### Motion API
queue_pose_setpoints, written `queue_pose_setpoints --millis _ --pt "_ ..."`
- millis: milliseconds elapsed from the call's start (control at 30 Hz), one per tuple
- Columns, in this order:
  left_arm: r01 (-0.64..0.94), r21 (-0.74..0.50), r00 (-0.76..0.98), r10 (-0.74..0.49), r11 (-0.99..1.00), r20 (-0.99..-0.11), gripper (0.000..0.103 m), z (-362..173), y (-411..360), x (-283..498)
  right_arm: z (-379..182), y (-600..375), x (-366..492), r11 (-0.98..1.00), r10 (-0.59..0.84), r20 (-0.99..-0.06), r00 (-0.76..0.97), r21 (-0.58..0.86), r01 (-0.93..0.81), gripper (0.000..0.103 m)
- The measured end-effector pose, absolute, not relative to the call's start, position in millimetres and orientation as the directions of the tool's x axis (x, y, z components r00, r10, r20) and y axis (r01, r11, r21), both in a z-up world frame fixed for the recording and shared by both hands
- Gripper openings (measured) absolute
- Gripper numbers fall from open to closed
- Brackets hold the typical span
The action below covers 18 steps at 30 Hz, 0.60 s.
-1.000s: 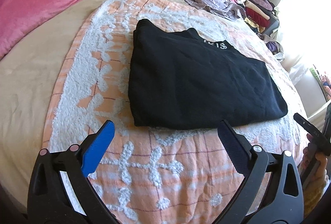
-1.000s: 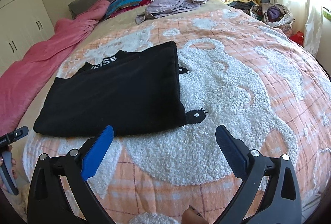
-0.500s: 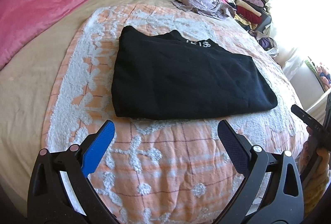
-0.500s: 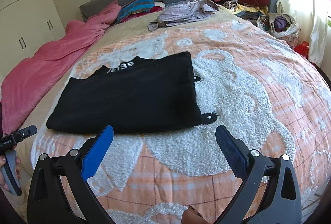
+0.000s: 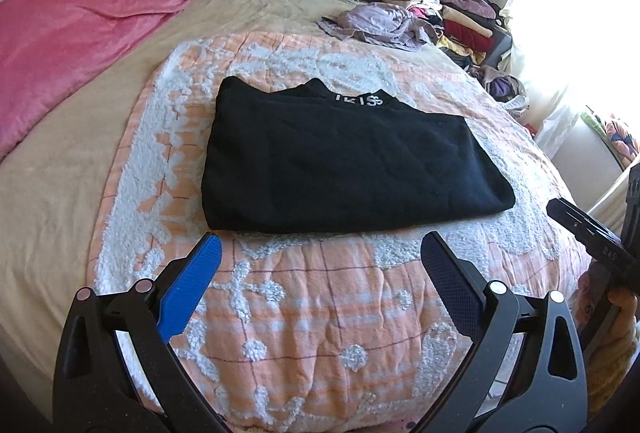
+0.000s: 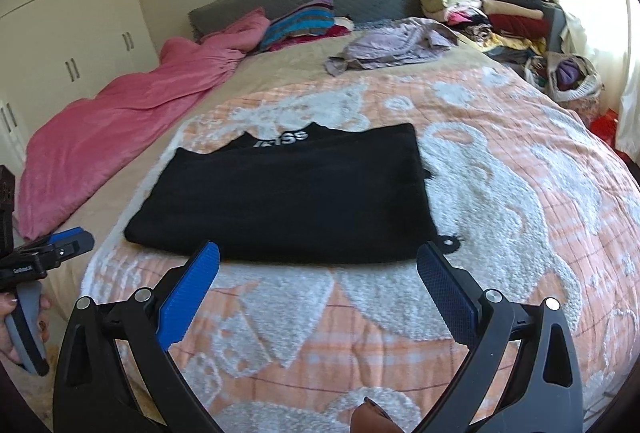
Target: Fold small clothes
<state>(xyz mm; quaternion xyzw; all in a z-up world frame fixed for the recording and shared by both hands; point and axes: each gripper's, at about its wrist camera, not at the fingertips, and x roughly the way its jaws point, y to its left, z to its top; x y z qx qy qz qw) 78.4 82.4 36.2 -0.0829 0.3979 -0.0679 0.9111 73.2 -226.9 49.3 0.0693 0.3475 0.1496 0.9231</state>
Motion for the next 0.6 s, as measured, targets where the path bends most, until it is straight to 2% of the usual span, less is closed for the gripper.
queue_pose_setpoints --millis 600 --pt "0.04 -0.18 0.723 -0.153 0.983 -0.673 0.093 52.9 82.5 56.6 69.5 -169.7 64.7 0.905 0.419 -0.581 0.698 0.201 -0.375 0.098"
